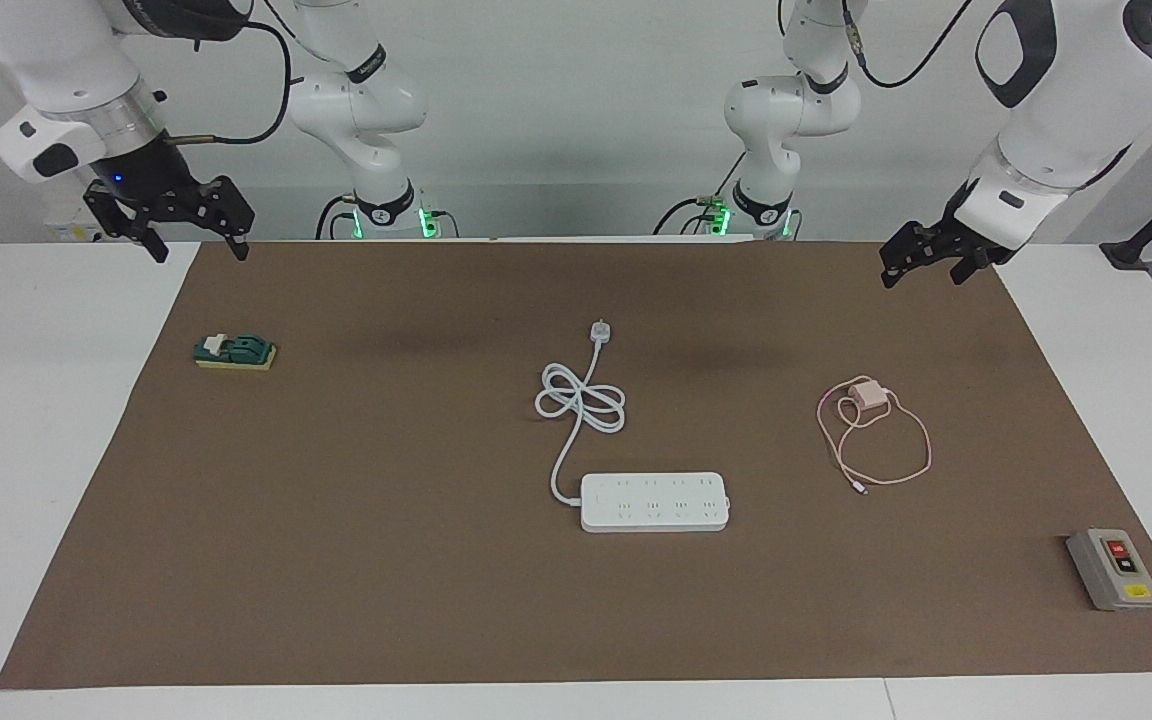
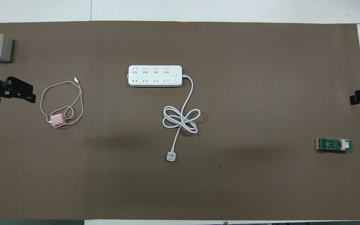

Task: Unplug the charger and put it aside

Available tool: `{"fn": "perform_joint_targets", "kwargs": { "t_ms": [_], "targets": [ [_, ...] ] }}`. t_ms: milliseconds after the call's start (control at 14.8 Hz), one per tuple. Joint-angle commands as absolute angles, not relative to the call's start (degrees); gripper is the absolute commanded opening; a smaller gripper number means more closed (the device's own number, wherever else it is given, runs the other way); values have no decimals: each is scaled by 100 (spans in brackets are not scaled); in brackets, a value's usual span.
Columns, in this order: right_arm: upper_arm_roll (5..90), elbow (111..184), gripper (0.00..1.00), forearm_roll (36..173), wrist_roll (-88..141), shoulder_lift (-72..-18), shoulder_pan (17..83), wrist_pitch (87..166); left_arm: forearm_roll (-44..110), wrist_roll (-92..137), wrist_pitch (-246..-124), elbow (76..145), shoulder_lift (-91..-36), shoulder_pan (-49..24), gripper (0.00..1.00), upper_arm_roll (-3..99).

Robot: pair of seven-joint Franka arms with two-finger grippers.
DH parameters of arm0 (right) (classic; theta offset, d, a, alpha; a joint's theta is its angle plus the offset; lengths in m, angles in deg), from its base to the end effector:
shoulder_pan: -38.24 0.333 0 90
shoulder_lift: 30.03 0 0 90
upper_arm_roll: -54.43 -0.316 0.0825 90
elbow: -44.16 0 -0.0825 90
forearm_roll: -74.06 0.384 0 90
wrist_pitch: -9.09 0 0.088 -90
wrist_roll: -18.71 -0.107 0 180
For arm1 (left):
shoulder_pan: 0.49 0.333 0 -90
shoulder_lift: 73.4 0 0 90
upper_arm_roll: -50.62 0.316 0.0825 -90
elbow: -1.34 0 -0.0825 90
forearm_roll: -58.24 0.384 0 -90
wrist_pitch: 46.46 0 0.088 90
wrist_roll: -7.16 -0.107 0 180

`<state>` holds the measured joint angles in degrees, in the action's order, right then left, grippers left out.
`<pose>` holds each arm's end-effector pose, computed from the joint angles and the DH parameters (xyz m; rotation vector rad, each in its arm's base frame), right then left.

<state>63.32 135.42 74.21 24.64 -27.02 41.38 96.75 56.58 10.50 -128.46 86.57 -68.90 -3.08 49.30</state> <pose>0.5313 -0.0556 0.6388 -3.1298 -0.0055 0.0153 0.5619 -0.0413 0.6081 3.1121 -0.0188 -0.2128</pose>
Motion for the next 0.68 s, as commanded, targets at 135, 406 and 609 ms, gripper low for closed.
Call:
{"fn": "perform_joint_targets", "kwargs": {
  "t_ms": [135, 406, 609],
  "targets": [
    [6225, 13513, 100, 7397, 2424, -2713, 4035, 9593, 5639, 1050, -12916, 8721, -6989, -330, 100, 4966],
    [6225, 13592, 100, 7371, 2433, -2660, 4043, 9497, 5639, 1041, -12907, 8729, -6998, -312, 100, 4966],
    [6225, 13592, 100, 7371, 2424, -2660, 4070, 9479, 5639, 1050, -12925, 8721, -6989, -304, 100, 4974]
  ]
}}
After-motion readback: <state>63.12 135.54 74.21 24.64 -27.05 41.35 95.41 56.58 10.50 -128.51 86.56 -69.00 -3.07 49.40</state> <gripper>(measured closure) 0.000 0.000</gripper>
